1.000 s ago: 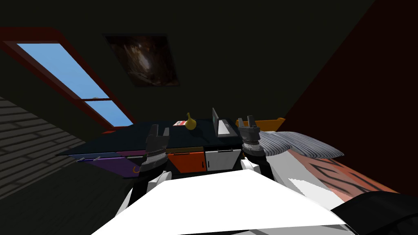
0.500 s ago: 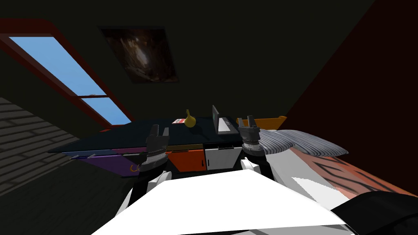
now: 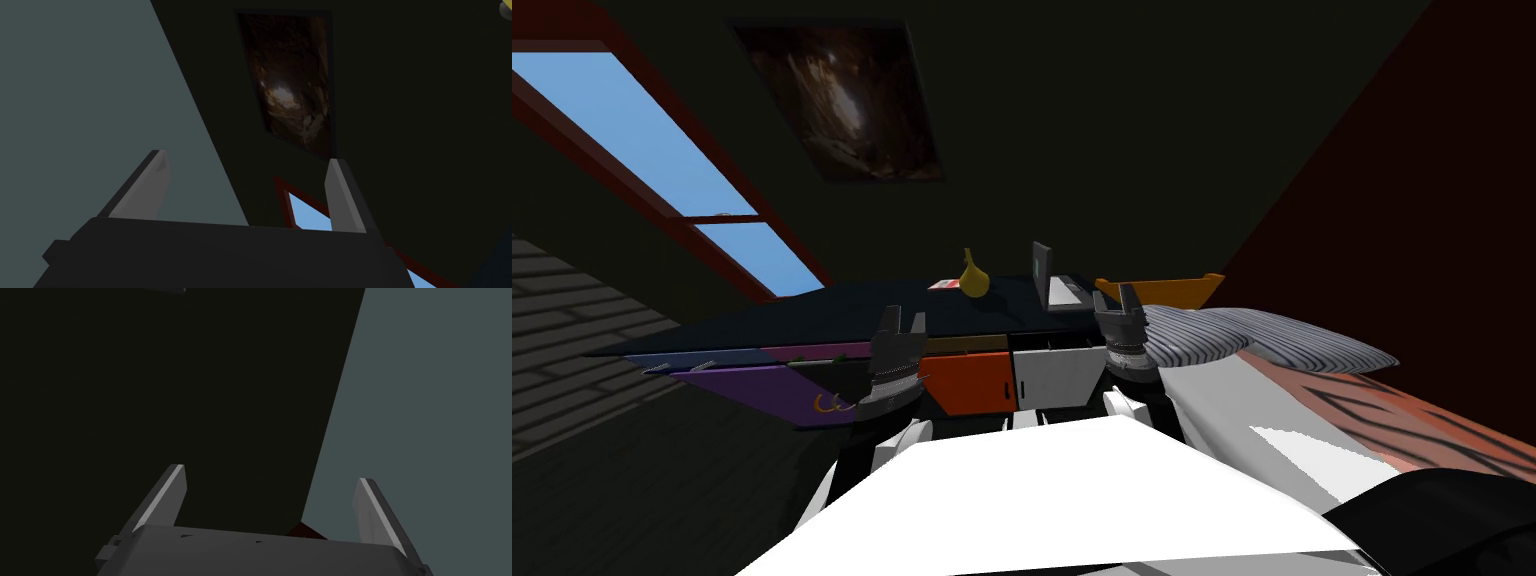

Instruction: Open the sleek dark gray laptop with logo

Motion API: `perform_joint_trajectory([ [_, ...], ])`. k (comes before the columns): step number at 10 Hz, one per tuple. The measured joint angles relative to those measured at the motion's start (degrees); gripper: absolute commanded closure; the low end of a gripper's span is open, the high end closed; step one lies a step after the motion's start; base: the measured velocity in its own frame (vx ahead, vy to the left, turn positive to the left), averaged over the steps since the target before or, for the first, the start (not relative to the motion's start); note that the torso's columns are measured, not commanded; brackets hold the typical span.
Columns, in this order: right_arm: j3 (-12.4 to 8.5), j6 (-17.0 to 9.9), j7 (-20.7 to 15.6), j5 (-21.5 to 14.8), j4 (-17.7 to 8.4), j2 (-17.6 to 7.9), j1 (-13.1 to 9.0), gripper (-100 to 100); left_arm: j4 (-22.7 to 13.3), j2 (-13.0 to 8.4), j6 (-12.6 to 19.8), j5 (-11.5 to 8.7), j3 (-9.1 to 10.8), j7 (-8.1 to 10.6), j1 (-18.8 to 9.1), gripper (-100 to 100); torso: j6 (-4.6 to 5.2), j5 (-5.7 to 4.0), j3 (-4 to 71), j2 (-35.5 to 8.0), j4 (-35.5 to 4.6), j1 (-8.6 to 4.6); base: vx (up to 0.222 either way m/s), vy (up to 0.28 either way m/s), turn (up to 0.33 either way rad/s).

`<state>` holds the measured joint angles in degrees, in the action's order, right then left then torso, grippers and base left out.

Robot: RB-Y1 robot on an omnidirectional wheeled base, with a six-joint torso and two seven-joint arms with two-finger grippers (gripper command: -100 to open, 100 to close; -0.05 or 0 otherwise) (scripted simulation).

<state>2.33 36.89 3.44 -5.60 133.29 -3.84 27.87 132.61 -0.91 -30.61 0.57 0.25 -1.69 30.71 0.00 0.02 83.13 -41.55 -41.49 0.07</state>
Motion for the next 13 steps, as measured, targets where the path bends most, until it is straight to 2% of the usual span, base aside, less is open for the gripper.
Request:
perform_joint_trajectory([
  [4, -1.47, -2.19, -1.52, -2.68, -1.21, -4.55, 0.41, -100, -0.01, 0.01, 0.0, 0.0, -0.01, 0.0, 0.0, 0, 0.0, -0.01, 1.44, -0.71, -0.79, -0.04, 0.0, 0.072, 0.026],
  [6, -3.01, -2.72, -2.42, -4.25, -3.51, -6.93, 0.21, -100, -0.01, 0.0, 0.0, 0.0, 0.0, 0.0, 0.0, 0, 0.0, -0.02, 1.44, -0.71, -0.79, -0.07, 0.009, 0.081, 0.037],
  [7, -3.27, -3.46, -3.18, -5.48, -4.04, -7.87, 0.34, -100, -0.01, 0.0, 0.0, 0.0, 0.0, 0.0, 0.0, 0, 0.01, -0.01, 1.45, -0.71, -0.79, -0.06, -0.001, 0.09, 0.039],
  [9, -5.06, -5.46, -4.14, -7.4, -4.67, -10.53, 0.89, -100, -0.01, 0.01, 0.0, 0.0, -0.01, 0.0, 0.0, 0, 0.01, -0.01, 1.41, -0.78, -0.81, -0.04, -0.003, 0.1, 0.039],
  [13, -8.08, -8.24, -7.11, -12.36, -9.36, -15.39, 0.21, -100, -0.01, 0.01, 0.0, 0.0, -0.01, 0.0, 0.0, 0, 0.0, -0.01, 1.44, -0.72, -0.79, -0.05, 0.009, 0.117, 0.047],
])
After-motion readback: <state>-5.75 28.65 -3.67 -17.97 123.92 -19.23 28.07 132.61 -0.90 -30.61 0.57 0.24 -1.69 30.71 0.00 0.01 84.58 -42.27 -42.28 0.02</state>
